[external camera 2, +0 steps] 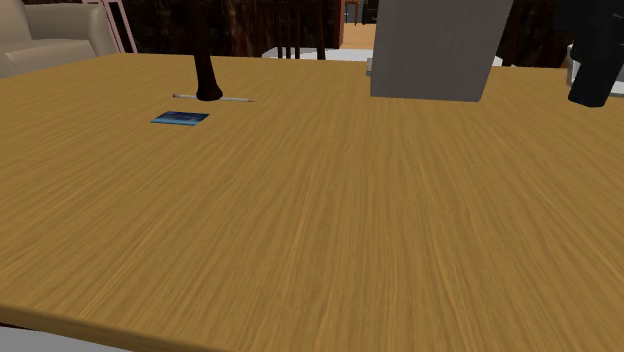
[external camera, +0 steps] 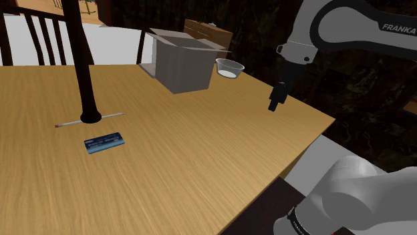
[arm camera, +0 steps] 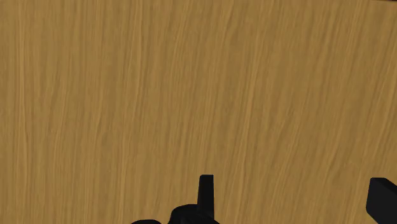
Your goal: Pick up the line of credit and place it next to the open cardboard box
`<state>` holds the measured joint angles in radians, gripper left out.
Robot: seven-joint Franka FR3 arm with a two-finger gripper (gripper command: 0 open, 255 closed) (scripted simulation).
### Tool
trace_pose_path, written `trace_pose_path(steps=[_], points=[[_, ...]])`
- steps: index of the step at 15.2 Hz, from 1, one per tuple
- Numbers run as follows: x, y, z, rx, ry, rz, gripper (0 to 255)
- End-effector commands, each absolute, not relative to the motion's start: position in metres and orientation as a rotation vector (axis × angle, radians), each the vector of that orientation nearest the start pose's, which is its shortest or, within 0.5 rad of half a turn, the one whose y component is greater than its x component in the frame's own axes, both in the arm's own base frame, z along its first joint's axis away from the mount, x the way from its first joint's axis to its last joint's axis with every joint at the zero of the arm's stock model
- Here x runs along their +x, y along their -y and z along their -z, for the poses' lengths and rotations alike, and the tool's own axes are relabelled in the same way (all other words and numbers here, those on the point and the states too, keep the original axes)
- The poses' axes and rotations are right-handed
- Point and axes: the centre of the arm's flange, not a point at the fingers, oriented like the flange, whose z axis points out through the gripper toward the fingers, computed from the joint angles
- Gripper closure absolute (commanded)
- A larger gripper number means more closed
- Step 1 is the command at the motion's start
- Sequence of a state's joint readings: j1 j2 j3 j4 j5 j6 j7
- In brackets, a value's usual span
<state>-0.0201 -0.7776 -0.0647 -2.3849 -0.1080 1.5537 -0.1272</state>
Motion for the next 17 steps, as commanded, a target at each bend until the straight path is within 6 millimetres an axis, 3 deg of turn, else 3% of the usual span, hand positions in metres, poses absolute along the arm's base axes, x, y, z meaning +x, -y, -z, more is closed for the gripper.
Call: trace_pose_path(steps=[1, 9, 17], points=[[0.304, 0.043, -0.572, -3.196, 0.101, -0.096, 0], [0.374, 0.007, -0.531, -3.078, 0.478, 0.045, 0], [0.437, -0.048, -0.500, -2.911, 0.827, 0.179, 0]])
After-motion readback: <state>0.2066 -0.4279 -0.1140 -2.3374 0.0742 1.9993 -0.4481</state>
